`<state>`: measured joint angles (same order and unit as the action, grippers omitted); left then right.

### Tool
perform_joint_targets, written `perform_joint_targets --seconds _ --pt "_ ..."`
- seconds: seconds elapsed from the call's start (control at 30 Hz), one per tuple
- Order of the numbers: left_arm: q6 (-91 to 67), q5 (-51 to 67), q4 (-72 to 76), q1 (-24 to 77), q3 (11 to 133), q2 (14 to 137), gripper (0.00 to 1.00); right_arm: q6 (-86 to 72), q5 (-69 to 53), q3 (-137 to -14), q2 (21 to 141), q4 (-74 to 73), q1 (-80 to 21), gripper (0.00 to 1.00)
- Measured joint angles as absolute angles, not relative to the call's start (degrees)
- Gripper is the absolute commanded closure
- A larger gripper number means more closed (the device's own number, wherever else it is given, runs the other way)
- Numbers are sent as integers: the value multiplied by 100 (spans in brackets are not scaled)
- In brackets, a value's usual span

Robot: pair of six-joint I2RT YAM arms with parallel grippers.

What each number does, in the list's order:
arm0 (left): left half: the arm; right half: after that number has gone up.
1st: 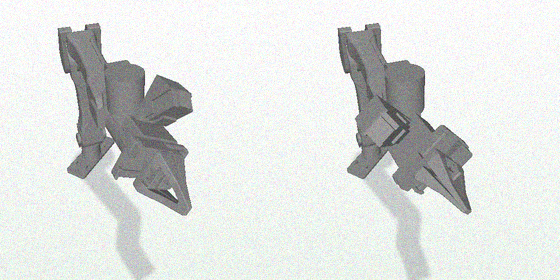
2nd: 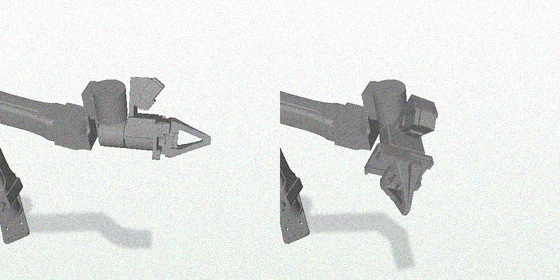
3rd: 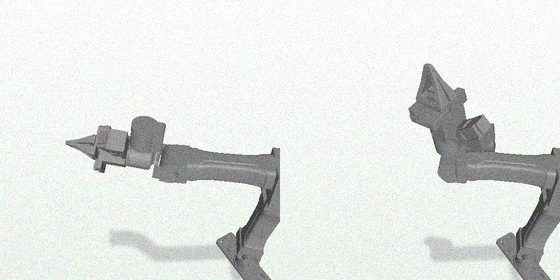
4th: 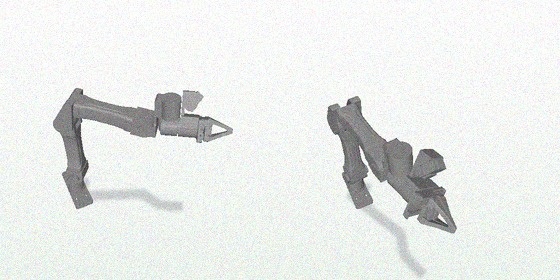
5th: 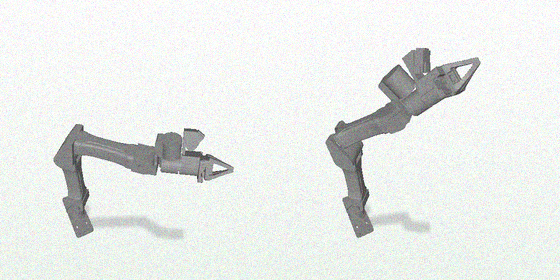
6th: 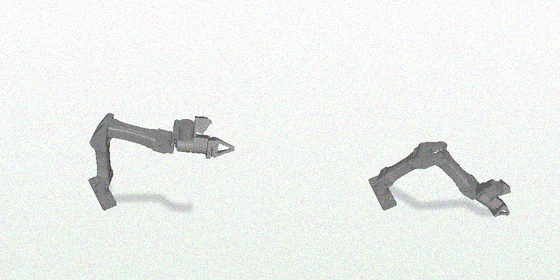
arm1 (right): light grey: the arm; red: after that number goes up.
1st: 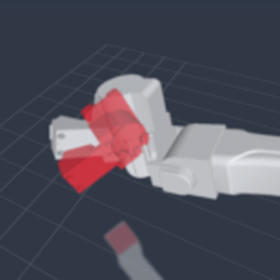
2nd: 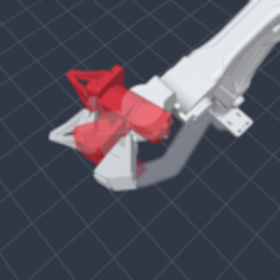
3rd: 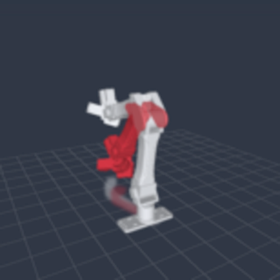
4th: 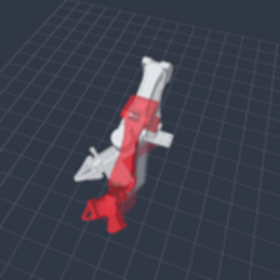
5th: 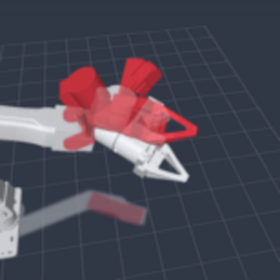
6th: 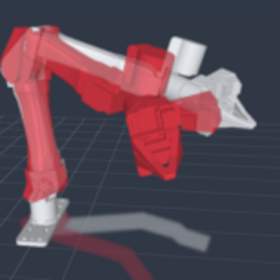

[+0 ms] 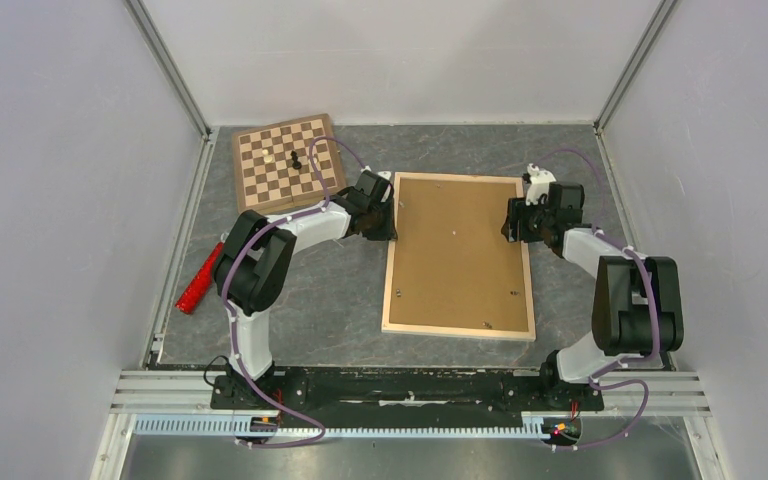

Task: Put the photo into the frame
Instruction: Adjust the photo frame item on the photo frame.

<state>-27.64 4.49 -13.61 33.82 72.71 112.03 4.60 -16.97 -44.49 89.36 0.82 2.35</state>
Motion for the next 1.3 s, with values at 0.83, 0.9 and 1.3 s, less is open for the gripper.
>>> perform_joint_targets --seconds 0.83,0.9,1.3 --pt "-2764 456 -1378 3382 7293 11216 86 4001 -2370 -4025 7022 -2434 -213 30" --pt "-2762 456 -1378 3382 7295 11216 86 4442 -2416 -3870 6899 -2740 -213 30" --pt "-2759 486 -1437 3371 7345 11251 86 6099 -2845 -3356 6300 -3865 -213 30"
